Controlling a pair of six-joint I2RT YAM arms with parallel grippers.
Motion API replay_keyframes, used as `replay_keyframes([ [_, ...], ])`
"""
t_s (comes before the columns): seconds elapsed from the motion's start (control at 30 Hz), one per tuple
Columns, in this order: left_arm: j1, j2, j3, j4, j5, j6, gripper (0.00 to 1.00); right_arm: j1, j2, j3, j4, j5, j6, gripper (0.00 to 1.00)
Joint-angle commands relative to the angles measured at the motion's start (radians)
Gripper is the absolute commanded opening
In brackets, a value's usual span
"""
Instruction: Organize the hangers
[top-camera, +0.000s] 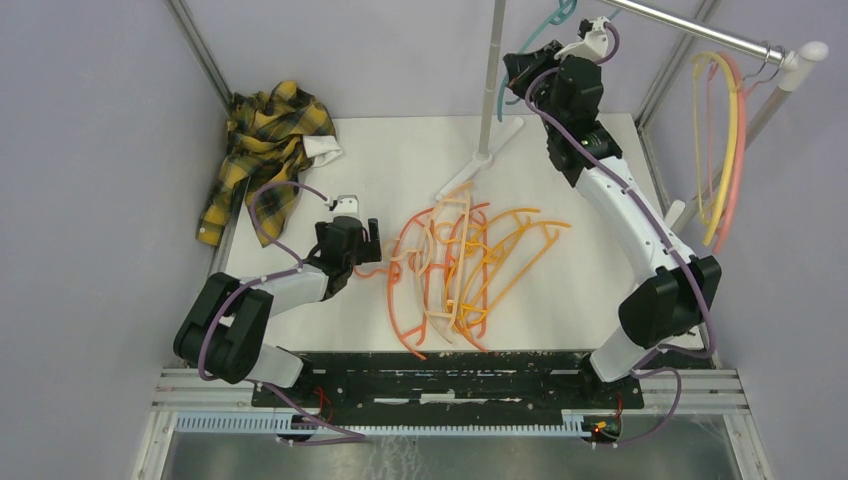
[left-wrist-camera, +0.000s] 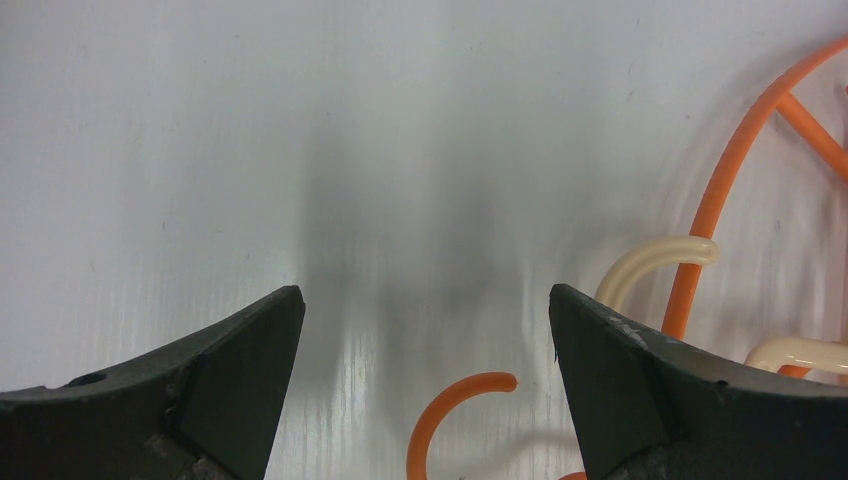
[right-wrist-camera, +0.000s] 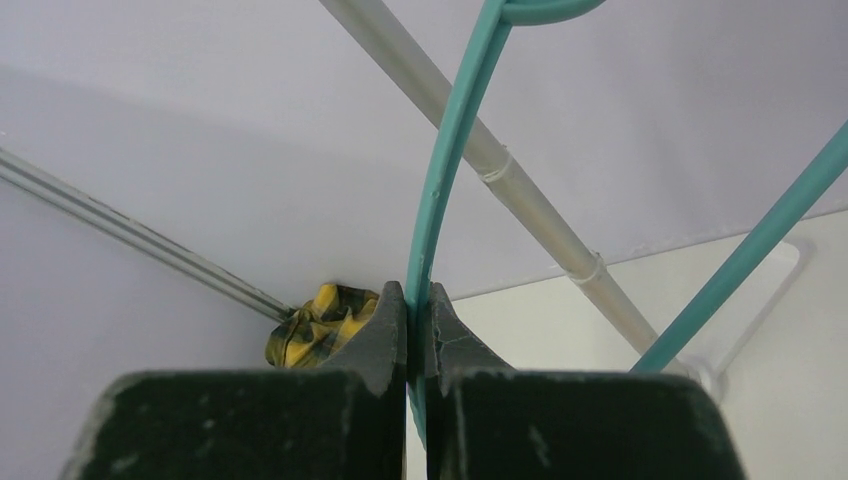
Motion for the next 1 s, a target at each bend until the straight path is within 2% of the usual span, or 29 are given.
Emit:
replay_keyframes([
  [0.0, 0.001, -0.005, 0.02, 0.051, -0.024, -0.034, 0.99, 0.001, 0.032, 0.077, 0.017, -0.02, 0.022, 0.01],
  [0.3, 0.002, -0.006, 0.02, 0.051, -0.024, -0.034, 0.99, 0.001, 0.103, 0.139, -0.04, -0.056, 0.041, 0.01],
  [0.5, 0.001, -0.007, 0.018, 0.051, -0.026, -0.035, 0.99, 0.009, 0.195, 0.275, -0.161, -0.115, 0.022, 0.01],
  [0.67, 0.001, -0.005, 0.019, 0.051, -0.027, -0.035, 0.99, 0.011, 0.198, 0.247, -0.167, -0.107, 0.021, 0.03],
  [0.77, 0.002, -0.004, 0.02, 0.051, -0.025, -0.035, 0.99, 0.011, 0.174, 0.201, -0.155, -0.082, 0.021, 0.11],
  [0.97, 0.0, -0.001, 0.022, 0.051, -0.024, -0.035, 0.99, 0.01, 0.111, 0.138, -0.132, -0.059, -0.003, 0.45],
])
